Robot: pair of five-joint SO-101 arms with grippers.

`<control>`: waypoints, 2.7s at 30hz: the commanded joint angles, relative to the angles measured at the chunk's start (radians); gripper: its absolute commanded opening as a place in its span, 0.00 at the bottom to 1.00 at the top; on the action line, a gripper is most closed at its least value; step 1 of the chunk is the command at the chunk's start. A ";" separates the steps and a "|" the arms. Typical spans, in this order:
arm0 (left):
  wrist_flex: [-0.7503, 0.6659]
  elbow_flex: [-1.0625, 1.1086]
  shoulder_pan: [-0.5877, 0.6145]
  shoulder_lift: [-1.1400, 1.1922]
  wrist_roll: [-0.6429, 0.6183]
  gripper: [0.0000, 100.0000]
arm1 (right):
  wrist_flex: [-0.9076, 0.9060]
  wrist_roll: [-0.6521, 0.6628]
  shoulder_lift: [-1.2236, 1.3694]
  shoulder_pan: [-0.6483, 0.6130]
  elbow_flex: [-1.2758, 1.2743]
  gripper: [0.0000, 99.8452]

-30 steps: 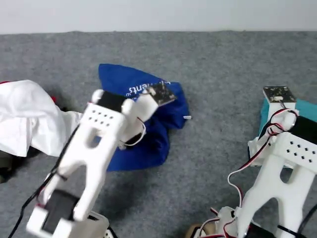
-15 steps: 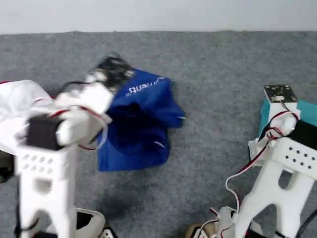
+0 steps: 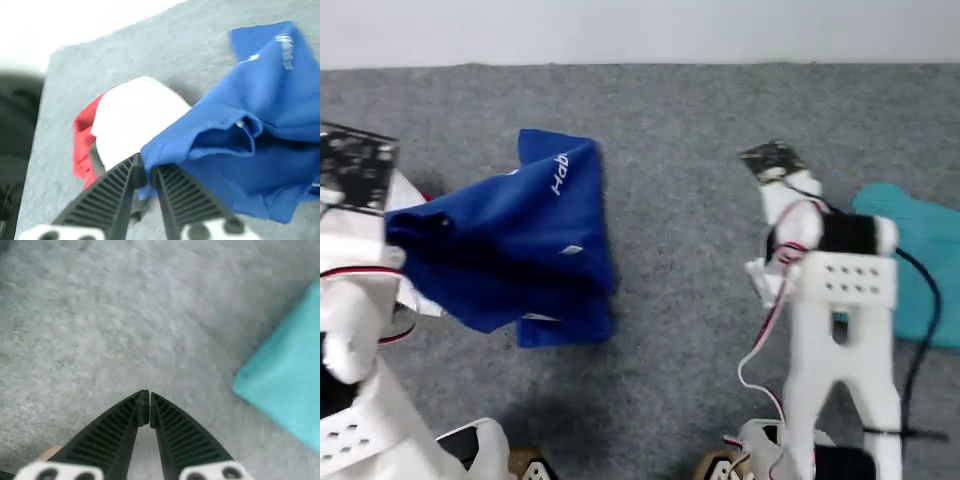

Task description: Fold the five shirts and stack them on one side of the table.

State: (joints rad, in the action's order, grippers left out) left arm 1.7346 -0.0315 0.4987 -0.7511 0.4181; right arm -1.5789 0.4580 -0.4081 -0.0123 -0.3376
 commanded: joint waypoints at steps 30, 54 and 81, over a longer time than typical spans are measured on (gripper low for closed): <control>0.017 0.117 0.064 -0.012 -0.008 0.02 | 0.054 -0.163 0.823 -0.757 0.686 0.22; 0.017 0.119 0.064 -0.012 -0.008 0.02 | 0.125 -0.163 1.009 -0.814 0.816 0.22; -0.002 0.180 0.060 -0.020 -0.006 0.02 | -0.096 0.074 0.828 -0.504 0.821 0.01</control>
State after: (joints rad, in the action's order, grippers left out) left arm 1.7346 0.1588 0.5554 -0.7511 0.4181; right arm -1.6233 0.5010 0.5662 -0.5800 0.4358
